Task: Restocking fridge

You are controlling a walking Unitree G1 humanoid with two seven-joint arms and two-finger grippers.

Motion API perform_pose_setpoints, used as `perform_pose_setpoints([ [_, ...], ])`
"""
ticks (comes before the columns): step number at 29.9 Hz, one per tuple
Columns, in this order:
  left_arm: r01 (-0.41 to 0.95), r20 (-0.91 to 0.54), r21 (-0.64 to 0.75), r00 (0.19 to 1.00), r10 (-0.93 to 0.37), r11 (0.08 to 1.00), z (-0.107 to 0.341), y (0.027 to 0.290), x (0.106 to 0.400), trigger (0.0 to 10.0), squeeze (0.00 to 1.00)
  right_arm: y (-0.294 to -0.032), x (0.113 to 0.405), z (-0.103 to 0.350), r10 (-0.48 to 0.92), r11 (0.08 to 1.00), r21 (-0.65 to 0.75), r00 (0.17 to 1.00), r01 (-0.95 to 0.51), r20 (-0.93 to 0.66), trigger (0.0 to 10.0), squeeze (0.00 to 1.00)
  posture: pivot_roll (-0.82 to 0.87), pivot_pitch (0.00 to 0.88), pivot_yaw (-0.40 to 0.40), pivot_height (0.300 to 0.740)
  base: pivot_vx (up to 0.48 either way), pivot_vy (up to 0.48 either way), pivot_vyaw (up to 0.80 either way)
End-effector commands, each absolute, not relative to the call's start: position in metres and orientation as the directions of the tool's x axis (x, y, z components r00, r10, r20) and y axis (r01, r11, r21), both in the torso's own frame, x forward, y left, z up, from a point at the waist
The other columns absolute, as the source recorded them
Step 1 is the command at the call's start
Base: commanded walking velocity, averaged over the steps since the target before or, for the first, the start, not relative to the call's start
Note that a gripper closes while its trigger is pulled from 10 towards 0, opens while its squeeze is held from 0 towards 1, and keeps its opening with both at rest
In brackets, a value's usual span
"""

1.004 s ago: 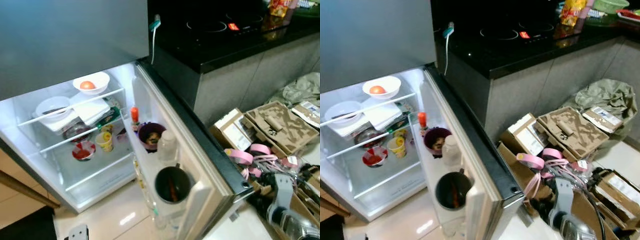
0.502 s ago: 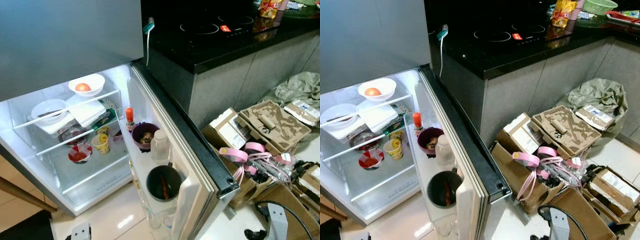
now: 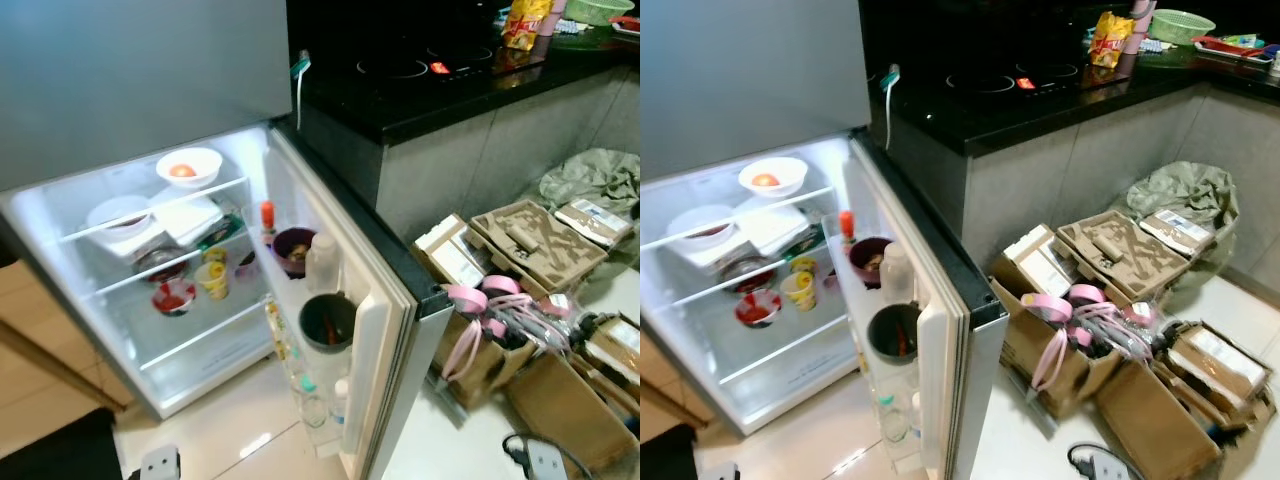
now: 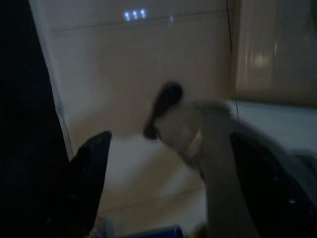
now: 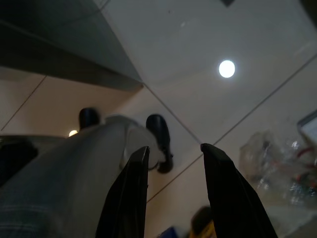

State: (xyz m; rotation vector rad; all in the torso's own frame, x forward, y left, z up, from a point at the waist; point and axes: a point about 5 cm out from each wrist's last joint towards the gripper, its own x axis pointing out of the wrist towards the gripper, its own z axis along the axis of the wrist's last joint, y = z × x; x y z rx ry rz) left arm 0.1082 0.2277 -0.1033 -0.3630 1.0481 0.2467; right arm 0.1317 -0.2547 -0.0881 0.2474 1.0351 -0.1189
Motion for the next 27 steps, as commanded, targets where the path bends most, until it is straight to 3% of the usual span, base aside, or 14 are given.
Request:
perform_pose_setpoints([
  [1,-0.367,-0.879,-0.167,0.476,0.030,0.915,-0.1029,0.2290,0.1095,10.0,0.00,-0.2518,0.1331,-0.0885,0.024,0.970,0.144,0.510,0.198,-0.860,10.0,0.00,-0.01,0.000,-0.039,0.740,-0.356,0.000,0.00],
  [7,-0.379,-0.878,-0.168,0.477,0.036,0.910,-0.1030,0.2284,0.1099,10.0,0.00,-0.2528,0.1334,-0.0881,0.018,0.973,0.133,0.509,0.190,-0.860,10.0,0.00,-0.01,0.000,-0.040,0.740,-0.162,0.000,0.00],
  [27,-0.343,-0.879,-0.158,0.476,0.026,0.926,-0.1031,0.2285,0.1087,10.0,0.00,-0.2535,0.1361,-0.0869,0.025,0.979,0.124,0.510,0.162,-0.860,10.0,0.00,-0.02,0.000,-0.038,0.740,0.000,0.000,0.79],
])
